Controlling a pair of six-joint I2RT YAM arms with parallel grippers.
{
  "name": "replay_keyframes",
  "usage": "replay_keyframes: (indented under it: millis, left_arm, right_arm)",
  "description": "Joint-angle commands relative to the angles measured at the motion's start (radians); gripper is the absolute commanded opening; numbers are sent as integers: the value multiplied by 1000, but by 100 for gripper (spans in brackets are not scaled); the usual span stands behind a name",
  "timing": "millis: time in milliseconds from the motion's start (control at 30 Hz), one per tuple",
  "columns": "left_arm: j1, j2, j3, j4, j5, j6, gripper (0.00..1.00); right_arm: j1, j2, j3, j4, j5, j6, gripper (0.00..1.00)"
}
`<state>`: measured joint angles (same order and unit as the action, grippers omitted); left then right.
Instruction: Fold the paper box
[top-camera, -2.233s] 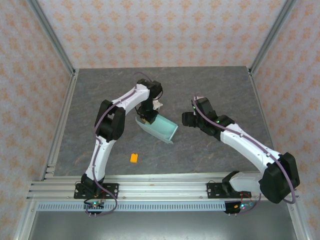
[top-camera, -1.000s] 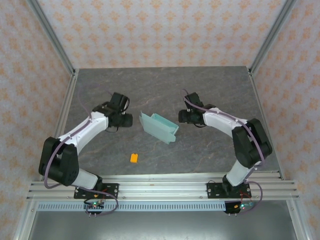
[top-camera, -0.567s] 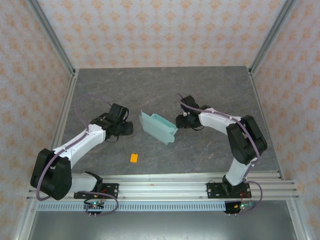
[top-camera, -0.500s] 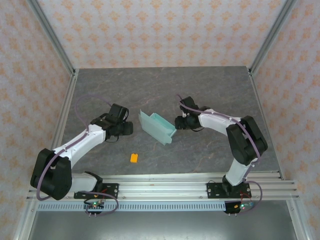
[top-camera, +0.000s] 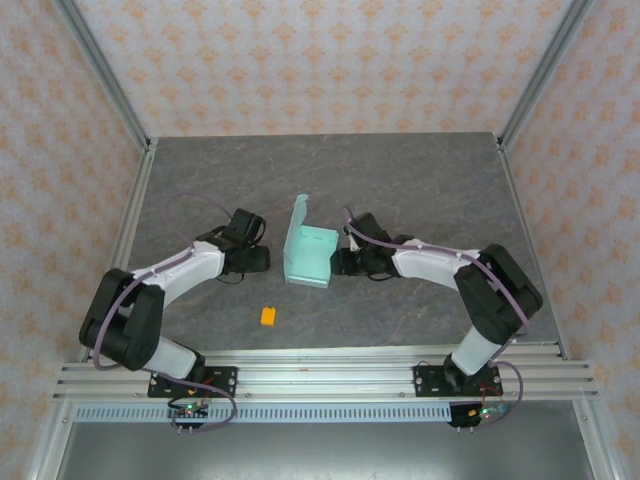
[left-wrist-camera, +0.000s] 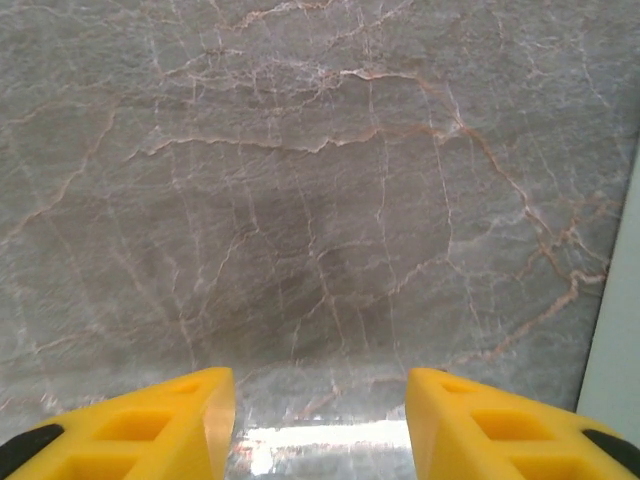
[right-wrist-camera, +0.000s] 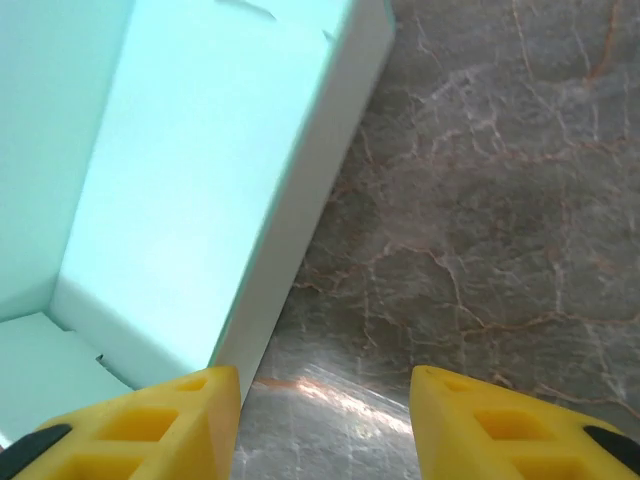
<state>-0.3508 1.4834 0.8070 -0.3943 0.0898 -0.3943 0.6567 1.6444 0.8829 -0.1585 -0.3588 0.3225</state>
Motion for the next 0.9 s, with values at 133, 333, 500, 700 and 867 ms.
replay_keyframes:
  millis: [133, 333, 500, 700, 867]
  left_arm:
    - [20, 152, 162, 86, 43, 10, 49]
    - [18, 296, 285, 110, 159, 30, 49]
    - [-5, 397, 404, 78, 213, 66, 48]
    - [-52, 541, 587, 35, 267, 85, 48]
    - [-64, 636, 790, -36, 281, 95, 48]
  right_arm:
    - [-43, -111, -28, -22, 115, -19, 50]
    - [-150, -195, -58, -26, 91, -42, 51]
    - [-194, -216, -67, -31, 86, -64, 52]
    - [-212, -232, -80, 2, 36, -162, 57]
    - [-217, -224, -90, 73, -33, -229, 57]
